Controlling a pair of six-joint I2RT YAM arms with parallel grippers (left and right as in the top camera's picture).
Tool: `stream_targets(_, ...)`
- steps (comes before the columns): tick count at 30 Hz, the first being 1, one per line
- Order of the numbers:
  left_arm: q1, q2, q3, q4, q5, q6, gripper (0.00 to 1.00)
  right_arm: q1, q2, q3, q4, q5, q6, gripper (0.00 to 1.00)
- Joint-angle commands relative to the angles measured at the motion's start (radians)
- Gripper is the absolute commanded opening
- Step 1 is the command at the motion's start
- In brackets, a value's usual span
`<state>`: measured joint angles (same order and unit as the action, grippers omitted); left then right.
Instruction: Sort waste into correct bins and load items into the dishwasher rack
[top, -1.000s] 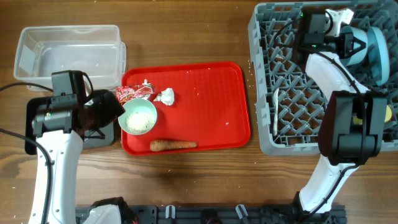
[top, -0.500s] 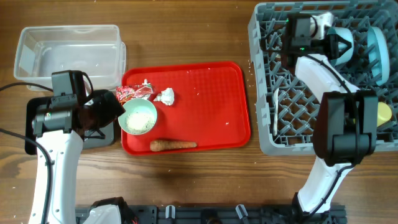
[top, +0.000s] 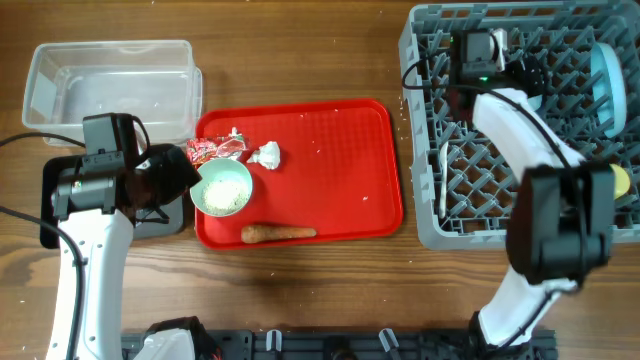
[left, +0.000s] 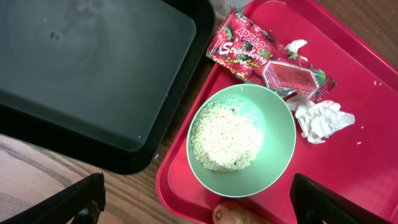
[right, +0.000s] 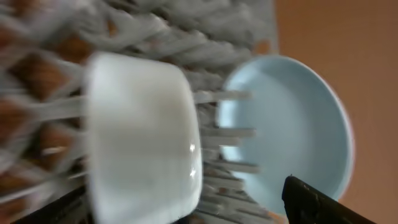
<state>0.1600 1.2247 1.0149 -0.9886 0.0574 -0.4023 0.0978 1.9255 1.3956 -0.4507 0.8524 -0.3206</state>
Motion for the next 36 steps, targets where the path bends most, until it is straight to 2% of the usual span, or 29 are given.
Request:
stream_targets(1, 0.006, -0.007, 0.014, 0.0, 0.005, -0.009, 0.95, 0.007, -0.122, -0.004, -0.069, -0.352, 0.049, 0.9)
stream_targets(6, 0.006, -0.007, 0.014, 0.0, 0.005, -0.009, 0.96, 0.007, -0.266, -0.003, -0.156, -0.475, 0.092, 0.9)
stream_targets(9, 0.006, -0.007, 0.014, 0.001, 0.005, -0.01, 0.96, 0.011, -0.35, -0.003, -0.237, -0.701, 0.095, 0.9)
stream_targets(14, 0.005, -0.007, 0.014, 0.008, 0.057, -0.01, 0.96, 0.058, -0.394, -0.003, -0.382, -1.021, 0.201, 0.9)
stream_targets(19, -0.037, -0.001, 0.014, 0.011, 0.068, -0.009, 0.94, 0.187, -0.383, -0.004, -0.431, -1.04, 0.301, 0.9)
stream_targets(24, -0.162, 0.056, 0.014, 0.012, 0.068, -0.01, 0.87, 0.312, -0.343, -0.004, -0.428, -1.072, 0.339, 0.91)
stream_targets(32, -0.321, 0.237, 0.014, 0.047, 0.06, -0.01, 0.8, 0.325, -0.229, -0.004, -0.436, -1.073, 0.482, 0.9)
stream_targets(36, -0.382, 0.342, 0.014, 0.099, 0.048, -0.01, 0.79, 0.325, -0.178, -0.004, -0.446, -1.102, 0.481, 0.9)
